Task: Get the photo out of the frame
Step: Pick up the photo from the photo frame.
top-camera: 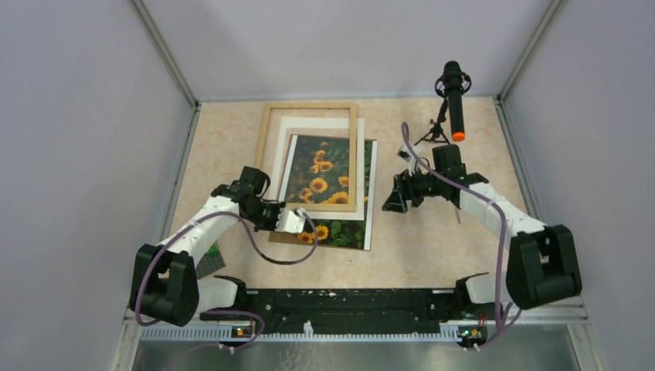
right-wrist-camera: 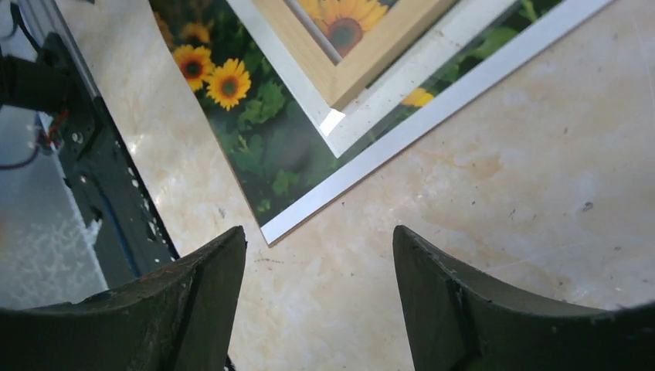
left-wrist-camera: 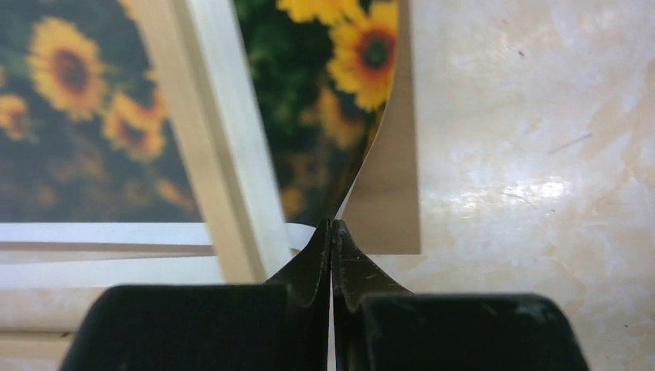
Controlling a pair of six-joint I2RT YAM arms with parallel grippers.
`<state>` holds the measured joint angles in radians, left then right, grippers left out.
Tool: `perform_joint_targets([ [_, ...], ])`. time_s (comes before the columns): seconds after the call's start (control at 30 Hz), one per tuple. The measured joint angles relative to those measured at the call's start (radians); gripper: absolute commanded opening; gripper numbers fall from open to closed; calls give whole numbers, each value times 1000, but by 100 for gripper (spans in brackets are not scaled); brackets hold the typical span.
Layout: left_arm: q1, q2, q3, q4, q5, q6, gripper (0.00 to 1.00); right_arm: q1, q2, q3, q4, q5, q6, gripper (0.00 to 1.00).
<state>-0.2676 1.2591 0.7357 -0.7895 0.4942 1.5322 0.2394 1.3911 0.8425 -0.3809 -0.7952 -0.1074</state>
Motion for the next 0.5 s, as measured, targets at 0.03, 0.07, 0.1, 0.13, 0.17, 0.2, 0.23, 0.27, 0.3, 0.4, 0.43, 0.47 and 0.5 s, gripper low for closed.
perform_joint_targets([
  [0.03, 0, 0, 23, -5, 11, -21, 0, 16, -46, -27, 34, 13, -16, 70],
  [0.07, 1, 2, 47, -8, 21, -42, 0, 33, -80, -48, 57, 23, -31, 70],
  [0.1, 2, 6, 70, -10, 32, -63, 0, 63, -121, -76, 84, 38, -54, 70],
  [0.13, 5, 12, 92, -12, 43, -82, 0, 99, -156, -99, 107, 49, -77, 70],
  [0.17, 7, 25, 117, -12, 55, -112, 0, 130, -179, -114, 121, 57, -96, 70],
  [0.2, 11, 31, 126, -11, 61, -124, 0, 165, -198, -130, 138, 67, -118, 70],
  [0.23, 17, 44, 137, -12, 71, -147, 0, 201, -212, -145, 154, 76, -141, 69],
  [0.27, 22, 55, 146, -12, 76, -161, 0, 229, -218, -156, 166, 84, -161, 69],
  [0.3, 31, 72, 156, -13, 87, -183, 0, 257, -219, -166, 177, 93, -179, 69],
  [0.4, 54, 112, 182, -16, 105, -229, 0, 318, -218, -193, 203, 125, -219, 66],
  [0.43, 60, 125, 192, -16, 113, -245, 0, 333, -217, -198, 210, 135, -232, 66],
  [0.47, 66, 137, 201, -16, 119, -260, 0, 346, -216, -201, 219, 142, -244, 65],
  [0.5, 69, 146, 208, -15, 123, -273, 0, 357, -212, -201, 222, 145, -255, 65],
])
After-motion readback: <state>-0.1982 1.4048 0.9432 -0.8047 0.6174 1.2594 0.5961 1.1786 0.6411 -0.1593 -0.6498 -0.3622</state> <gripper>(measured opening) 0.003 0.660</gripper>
